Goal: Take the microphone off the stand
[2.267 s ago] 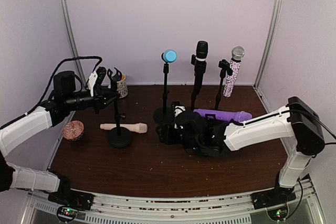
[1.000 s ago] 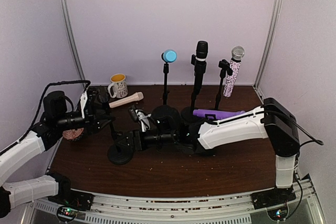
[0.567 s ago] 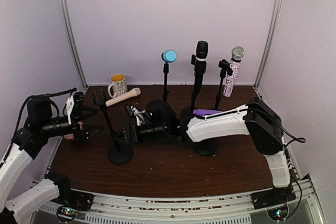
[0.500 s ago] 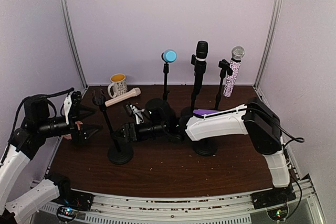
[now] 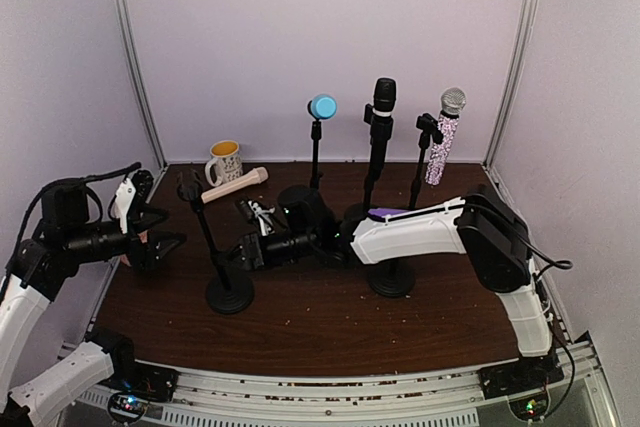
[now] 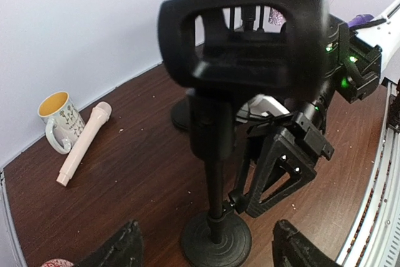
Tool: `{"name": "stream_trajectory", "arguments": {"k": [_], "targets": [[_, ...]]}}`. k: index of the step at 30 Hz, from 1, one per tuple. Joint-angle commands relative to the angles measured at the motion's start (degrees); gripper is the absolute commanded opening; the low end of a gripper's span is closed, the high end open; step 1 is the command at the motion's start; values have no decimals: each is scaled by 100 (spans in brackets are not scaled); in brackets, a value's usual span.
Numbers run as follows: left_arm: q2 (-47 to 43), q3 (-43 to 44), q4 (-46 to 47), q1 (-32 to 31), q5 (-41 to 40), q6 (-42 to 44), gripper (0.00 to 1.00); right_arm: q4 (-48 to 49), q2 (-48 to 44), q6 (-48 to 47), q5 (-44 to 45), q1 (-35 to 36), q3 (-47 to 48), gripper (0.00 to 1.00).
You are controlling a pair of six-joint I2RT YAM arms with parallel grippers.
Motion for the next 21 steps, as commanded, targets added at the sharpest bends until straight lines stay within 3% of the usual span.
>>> {"name": "stream_trajectory", "arguments": {"k": [1,6,10,16,21], "targets": [[139,186,211,49,-280,-163,73,75,13,-72,1,-28,68,30],[264,217,197,49,-337,-174,72,3,-100,-261,324,-30,-24,9],[247,188,200,45,-361,-126,71,-37,-230,-416,571,-29,-154,2],[298,198,246,45,-487,-79,71,-168,-511,-846,1309,-28,-592,0],[351,262,291,46,-573,-20,71,-876,-718,-1759,2532,43,-768,0]]}}
